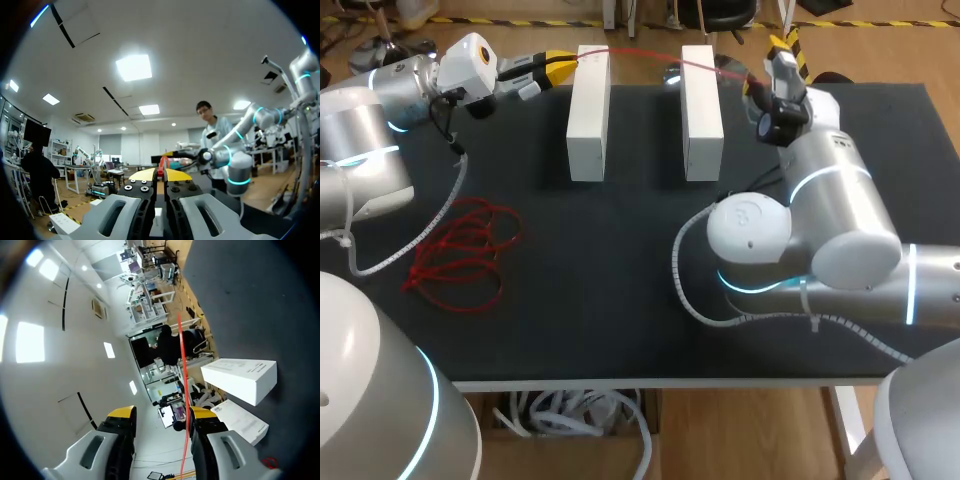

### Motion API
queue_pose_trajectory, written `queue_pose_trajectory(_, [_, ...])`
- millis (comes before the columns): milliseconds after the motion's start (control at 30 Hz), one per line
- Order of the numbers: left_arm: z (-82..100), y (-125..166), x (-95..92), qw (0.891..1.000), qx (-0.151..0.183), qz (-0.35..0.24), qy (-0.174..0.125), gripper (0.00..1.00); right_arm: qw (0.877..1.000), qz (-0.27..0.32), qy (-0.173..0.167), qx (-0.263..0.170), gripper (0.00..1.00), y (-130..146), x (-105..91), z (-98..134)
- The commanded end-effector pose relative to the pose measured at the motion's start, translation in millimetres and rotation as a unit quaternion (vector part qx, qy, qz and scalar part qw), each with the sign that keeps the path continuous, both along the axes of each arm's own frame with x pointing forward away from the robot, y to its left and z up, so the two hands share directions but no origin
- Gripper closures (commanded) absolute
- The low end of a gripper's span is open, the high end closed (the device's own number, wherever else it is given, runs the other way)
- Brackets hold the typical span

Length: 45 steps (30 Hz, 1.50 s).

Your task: Grab the tape and strap the tape.

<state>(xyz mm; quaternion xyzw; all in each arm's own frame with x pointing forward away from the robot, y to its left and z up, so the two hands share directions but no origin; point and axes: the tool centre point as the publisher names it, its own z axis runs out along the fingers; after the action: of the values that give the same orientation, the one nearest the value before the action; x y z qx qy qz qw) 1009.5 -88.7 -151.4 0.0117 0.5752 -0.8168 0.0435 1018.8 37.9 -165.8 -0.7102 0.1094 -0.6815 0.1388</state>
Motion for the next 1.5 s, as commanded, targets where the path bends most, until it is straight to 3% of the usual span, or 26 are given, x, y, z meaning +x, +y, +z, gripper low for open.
queue_pose_trajectory(33, [0.2,-0.4,-1.3,1.000,0.000,0.002,0.000,1.00,1.000,-0.003,0.006,0.000,0.55,1.3,-5.3,1.1])
queue_pose_trajectory(400, [0.2,-0.4,-1.3,1.000,0.000,0.002,0.000,1.00,1.000,-0.007,0.008,0.003,0.56,0.2,-9.9,0.6])
queue_pose_trajectory(600, [0.2,-0.4,-1.3,1.000,0.000,0.002,0.000,1.00,1.000,-0.009,0.008,0.001,0.65,0.3,-10.5,1.4])
queue_pose_trajectory(700, [0.2,-0.4,-1.3,1.000,0.000,0.002,0.000,1.00,1.000,-0.009,0.009,-0.001,0.80,0.5,-10.7,1.3])
queue_pose_trajectory(767, [0.2,-0.4,-1.3,1.000,0.000,0.002,0.000,1.00,1.000,-0.011,0.010,-0.003,0.99,1.1,-10.5,1.3])
queue_pose_trajectory(800, [0.2,-0.4,-1.3,1.000,0.000,0.002,0.000,1.00,1.000,-0.011,0.011,-0.004,1.00,1.3,-10.3,1.3])
queue_pose_trajectory(1500, [0.2,-0.4,-1.3,1.000,0.000,0.002,0.000,1.00,0.999,-0.005,0.005,-0.042,1.00,3.4,-12.6,4.2])
